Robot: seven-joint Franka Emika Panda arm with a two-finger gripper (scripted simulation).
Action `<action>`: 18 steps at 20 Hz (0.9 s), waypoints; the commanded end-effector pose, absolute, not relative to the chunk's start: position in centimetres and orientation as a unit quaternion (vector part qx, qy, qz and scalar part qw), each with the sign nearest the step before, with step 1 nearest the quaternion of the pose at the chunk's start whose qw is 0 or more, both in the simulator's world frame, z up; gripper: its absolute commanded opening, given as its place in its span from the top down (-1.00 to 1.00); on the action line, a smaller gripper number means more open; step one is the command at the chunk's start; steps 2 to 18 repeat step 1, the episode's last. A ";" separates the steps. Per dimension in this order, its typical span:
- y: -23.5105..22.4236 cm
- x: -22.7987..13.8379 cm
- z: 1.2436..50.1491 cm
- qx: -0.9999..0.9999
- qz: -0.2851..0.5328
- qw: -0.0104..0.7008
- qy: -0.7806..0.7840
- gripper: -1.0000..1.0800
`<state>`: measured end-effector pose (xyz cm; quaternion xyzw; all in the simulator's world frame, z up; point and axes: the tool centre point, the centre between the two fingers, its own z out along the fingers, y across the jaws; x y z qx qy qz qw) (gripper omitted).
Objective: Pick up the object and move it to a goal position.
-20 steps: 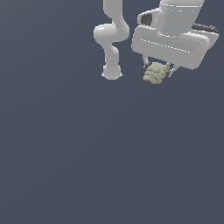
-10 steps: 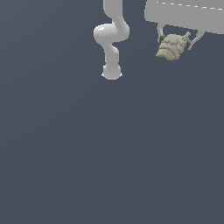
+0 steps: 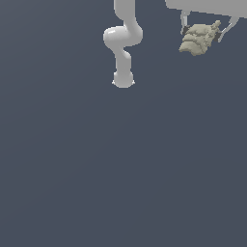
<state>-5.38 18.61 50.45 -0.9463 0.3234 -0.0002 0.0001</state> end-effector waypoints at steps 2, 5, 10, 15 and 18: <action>18.7 -5.4 50.6 -0.946 0.000 0.000 0.323 1.00; 18.7 -5.4 50.6 -0.946 0.000 0.000 0.323 1.00; 18.7 -5.4 50.6 -0.946 0.000 0.000 0.323 1.00; 18.7 -5.4 50.6 -0.946 0.000 0.000 0.323 1.00; 18.7 -5.4 50.6 -0.946 0.000 0.000 0.323 1.00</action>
